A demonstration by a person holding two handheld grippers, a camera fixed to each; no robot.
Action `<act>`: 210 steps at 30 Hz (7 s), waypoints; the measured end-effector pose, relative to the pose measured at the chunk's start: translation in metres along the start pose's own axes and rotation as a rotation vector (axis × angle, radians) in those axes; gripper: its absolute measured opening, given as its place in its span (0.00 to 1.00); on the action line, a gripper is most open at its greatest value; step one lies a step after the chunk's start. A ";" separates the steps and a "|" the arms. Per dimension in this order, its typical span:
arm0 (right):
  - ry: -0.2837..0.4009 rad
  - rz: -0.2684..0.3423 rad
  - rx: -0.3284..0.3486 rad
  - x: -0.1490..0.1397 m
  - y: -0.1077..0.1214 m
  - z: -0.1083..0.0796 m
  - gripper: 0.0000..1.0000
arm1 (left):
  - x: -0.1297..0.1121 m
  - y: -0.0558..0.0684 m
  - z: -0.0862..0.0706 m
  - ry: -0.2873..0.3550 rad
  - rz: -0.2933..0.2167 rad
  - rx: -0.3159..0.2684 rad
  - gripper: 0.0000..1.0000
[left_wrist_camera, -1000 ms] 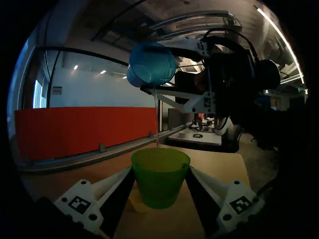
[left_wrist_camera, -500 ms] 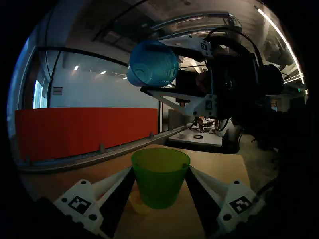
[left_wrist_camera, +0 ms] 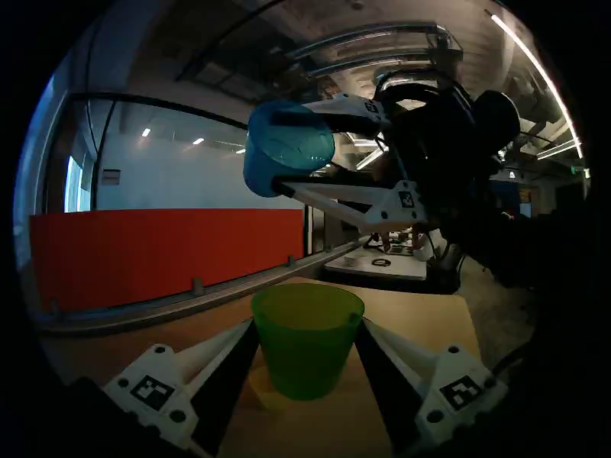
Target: Pour water
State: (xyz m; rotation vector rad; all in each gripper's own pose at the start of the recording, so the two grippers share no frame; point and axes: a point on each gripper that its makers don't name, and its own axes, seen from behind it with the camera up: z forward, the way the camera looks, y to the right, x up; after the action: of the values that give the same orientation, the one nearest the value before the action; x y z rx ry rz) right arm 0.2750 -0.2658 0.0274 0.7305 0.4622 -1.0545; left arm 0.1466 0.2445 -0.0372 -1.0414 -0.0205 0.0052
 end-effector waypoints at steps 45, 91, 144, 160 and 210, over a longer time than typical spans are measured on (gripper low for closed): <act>-0.117 1.068 0.104 -0.081 -0.051 -0.043 0.90 | -0.011 -0.024 -0.012 -0.091 0.046 0.066 0.84; -0.510 1.027 0.465 -0.195 -0.258 -0.093 0.90 | -0.169 -0.050 -0.015 -0.647 0.076 0.026 0.84; -0.585 1.032 0.549 -0.207 -0.299 -0.097 0.90 | -0.237 -0.059 -0.025 -0.783 0.010 -0.025 0.86; -0.587 1.039 0.556 -0.207 -0.308 -0.097 0.90 | -0.232 -0.053 -0.033 -0.777 -0.025 -0.020 0.92; -0.659 1.113 0.459 -0.226 -0.328 -0.160 1.00 | -0.247 -0.030 -0.069 -0.820 -0.025 0.009 0.98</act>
State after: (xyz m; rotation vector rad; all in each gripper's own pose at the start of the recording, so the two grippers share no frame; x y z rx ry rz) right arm -0.1187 -0.1069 -0.0358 0.8170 -0.7341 -0.2656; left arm -0.0994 0.1661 -0.0494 -0.9705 -0.7754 0.4087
